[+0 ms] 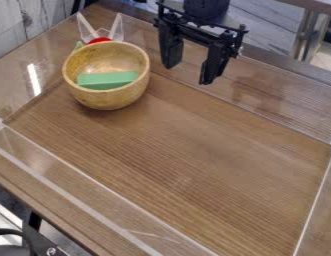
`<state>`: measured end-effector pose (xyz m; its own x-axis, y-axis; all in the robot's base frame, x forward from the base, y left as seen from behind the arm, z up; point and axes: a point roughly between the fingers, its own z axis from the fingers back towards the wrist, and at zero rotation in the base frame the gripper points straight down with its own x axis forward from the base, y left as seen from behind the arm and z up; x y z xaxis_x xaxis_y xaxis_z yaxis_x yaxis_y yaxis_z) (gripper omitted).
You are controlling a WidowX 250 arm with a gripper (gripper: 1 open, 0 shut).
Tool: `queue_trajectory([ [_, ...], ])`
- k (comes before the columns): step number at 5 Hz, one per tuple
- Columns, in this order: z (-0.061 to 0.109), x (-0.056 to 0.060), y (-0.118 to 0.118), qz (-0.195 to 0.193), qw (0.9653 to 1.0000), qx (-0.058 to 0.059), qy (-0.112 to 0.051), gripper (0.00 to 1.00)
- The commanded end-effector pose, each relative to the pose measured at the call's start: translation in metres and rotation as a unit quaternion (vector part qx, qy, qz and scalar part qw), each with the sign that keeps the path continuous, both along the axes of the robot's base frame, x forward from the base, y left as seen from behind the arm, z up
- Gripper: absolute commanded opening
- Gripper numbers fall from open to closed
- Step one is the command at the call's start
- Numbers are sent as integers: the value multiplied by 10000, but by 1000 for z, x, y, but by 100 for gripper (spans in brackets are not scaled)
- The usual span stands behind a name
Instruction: Move the red fruit to the left
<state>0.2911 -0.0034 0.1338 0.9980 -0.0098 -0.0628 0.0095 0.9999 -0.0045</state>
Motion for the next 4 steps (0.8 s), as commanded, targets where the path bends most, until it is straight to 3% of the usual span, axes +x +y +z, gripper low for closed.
queue_trajectory([
  [1, -6, -4, 4, -83, 9999, 7, 149, 100],
  [3, 16, -6, 55, -755, 9971, 15, -55, 100],
  [4, 32, 1, 62, -1031, 9944, 48, -224, 100],
])
